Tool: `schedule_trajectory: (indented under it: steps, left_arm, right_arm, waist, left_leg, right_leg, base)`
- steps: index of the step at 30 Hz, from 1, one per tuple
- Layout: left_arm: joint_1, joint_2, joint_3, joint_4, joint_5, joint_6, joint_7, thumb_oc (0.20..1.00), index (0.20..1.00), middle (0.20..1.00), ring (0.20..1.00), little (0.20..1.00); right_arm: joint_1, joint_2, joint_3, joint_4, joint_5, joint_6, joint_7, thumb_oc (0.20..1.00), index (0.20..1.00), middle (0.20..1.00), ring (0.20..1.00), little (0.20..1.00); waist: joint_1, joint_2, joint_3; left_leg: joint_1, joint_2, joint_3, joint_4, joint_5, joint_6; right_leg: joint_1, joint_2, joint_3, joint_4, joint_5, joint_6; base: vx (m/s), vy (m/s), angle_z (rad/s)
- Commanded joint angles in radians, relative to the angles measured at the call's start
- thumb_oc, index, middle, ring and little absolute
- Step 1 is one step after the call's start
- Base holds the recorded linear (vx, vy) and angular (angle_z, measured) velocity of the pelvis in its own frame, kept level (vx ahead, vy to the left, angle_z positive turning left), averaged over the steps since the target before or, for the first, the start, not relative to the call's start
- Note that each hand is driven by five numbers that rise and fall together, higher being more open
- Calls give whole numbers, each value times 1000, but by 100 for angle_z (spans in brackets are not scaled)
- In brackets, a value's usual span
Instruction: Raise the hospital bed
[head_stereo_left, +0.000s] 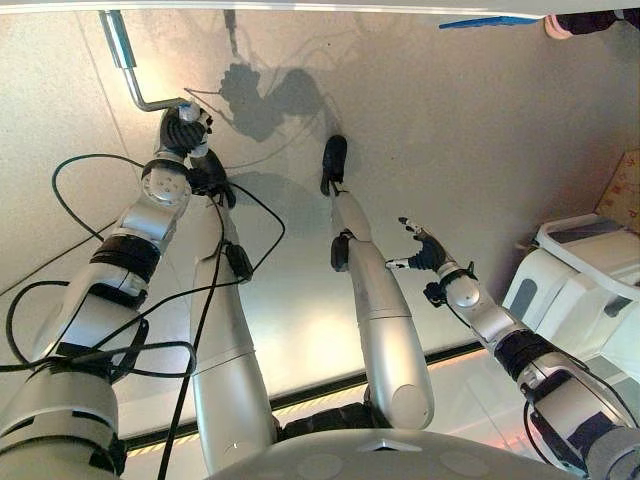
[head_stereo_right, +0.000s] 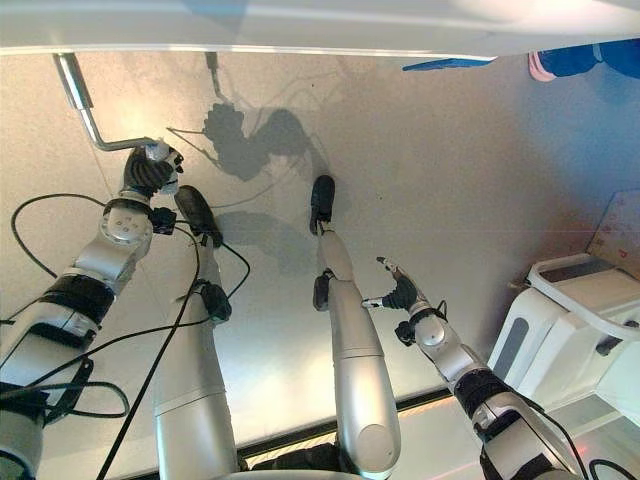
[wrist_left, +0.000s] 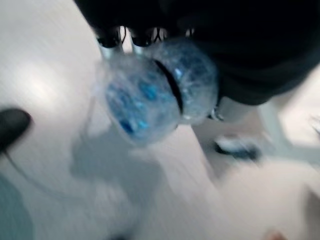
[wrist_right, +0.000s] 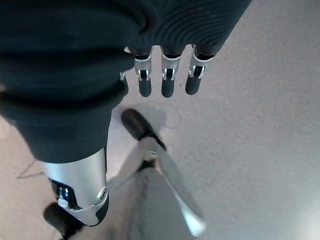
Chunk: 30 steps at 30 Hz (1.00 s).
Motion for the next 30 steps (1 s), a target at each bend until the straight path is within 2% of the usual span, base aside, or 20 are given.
schedule_trajectory:
  steps: [1, 2, 4, 6, 10, 14, 15, 17, 20, 21, 23, 30]
  left_arm:
    - [-19, -18, -27, -261, -56, -130, -64, 200, 200, 200, 200, 200]
    - [10, 0, -16, -327, -88, -143, -75, 200, 200, 200, 200, 200]
    - [14, 2, -13, -331, -88, -141, -75, 200, 200, 200, 200, 200]
    - [146, 69, 54, -511, -176, -173, -127, 200, 200, 200, 200, 200]
    - [259, 124, 119, -616, -211, -186, -164, 200, 200, 200, 200, 200]
    - [458, 213, 262, -729, -251, -204, -208, 200, 200, 200, 200, 200]
    - [464, 213, 267, -732, -250, -202, -208, 200, 200, 200, 200, 200]
    - [548, 241, 342, -755, -245, -208, -203, 200, 200, 200, 200, 200]
    - [584, 245, 374, -766, -242, -211, -199, 200, 200, 200, 200, 200]
    - [649, 264, 446, -764, -225, -213, -191, 200, 200, 200, 200, 200]
    - [679, 269, 480, -753, -219, -211, -183, 200, 200, 200, 200, 200]
    - [696, 249, 529, -669, -161, -199, -144, 200, 200, 200, 200, 200]
  right_arm:
    - [37, -44, 12, -21, -26, 16, -7, 1000, 1000, 1000, 1000, 1000]
    - [47, -43, 4, -21, -25, 15, -6, 1000, 1000, 1000, 1000, 1000]
    - [47, -43, 5, -22, -25, 15, -6, 1000, 1000, 1000, 1000, 1000]
    - [87, -42, -30, -13, -28, 17, 1, 1000, 1000, 1000, 1000, 1000]
    - [113, -46, -49, 12, -25, 18, 9, 1000, 1000, 1000, 1000, 1000]
    - [163, -68, -98, 34, -25, 12, 19, 1000, 1000, 1000, 1000, 1000]
    - [163, -68, -96, 34, -25, 12, 19, 1000, 1000, 1000, 1000, 1000]
    - [192, -77, -123, 41, -25, 8, 19, 1000, 1000, 1000, 1000, 1000]
    - [202, -77, -131, 45, -26, 7, 20, 1000, 1000, 1000, 1000, 1000]
    - [235, -83, -156, 54, -30, 4, 23, 1000, 1000, 1000, 1000, 1000]
    - [248, -83, -168, 57, -29, 3, 26, 1000, 1000, 1000, 1000, 1000]
    - [259, -72, -177, 74, -31, 3, 32, 1000, 1000, 1000, 1000, 1000]
  waist:
    - [22, 21, -5]
    - [28, 30, -5]
    - [26, 30, -5]
    - [44, 63, -5]
    - [59, 81, -5]
    - [89, 102, -5]
    - [87, 102, -5]
    - [103, 109, -5]
    - [107, 111, -5]
    - [125, 118, -5]
    - [132, 115, -5]
    - [144, 102, -5]
  left_leg:
    - [120, -41, 5, 24, -91, -27]
    - [136, -41, 2, 10, -82, -30]
    - [138, -41, 1, 8, -81, -31]
    - [177, -32, -7, -5, -66, -39]
    - [210, -30, -17, -18, -49, -48]
    - [244, -31, -26, -27, -42, -52]
    - [245, -31, -26, -27, -42, -52]
    - [245, -36, -29, -25, -43, -50]
    - [250, -40, -30, -27, -42, -49]
    - [262, -54, -31, -36, -44, -46]
    - [265, -62, -32, -38, -48, -43]
    - [251, -75, -33, -23, -67, -34]
  right_leg:
    - [40, 16, -20, 69, -55, 77]
    - [46, 19, -24, 75, -61, 75]
    - [48, 18, -24, 74, -62, 75]
    - [70, 26, -34, 107, -86, 65]
    - [91, 29, -48, 126, -101, 59]
    - [125, 21, -68, 128, -99, 62]
    - [126, 21, -68, 127, -99, 62]
    - [137, 9, -76, 123, -90, 68]
    - [142, 5, -80, 119, -86, 71]
    - [162, -10, -90, 104, -71, 81]
    - [172, -16, -95, 95, -63, 87]
    - [188, -39, -107, 69, -44, 103]
  base:
    - [-51, -172, -8]
    - [-39, -148, -6]
    - [-19, -73, -5]
    - [-43, -173, -5]
    - [-23, -112, -3]
    - [-40, -55, 10]
    - [-32, -5, 13]
    - [-37, 34, 10]
    - [-21, 51, 11]
    - [-17, 90, 10]
    - [-13, 142, 12]
    - [6, 120, 9]
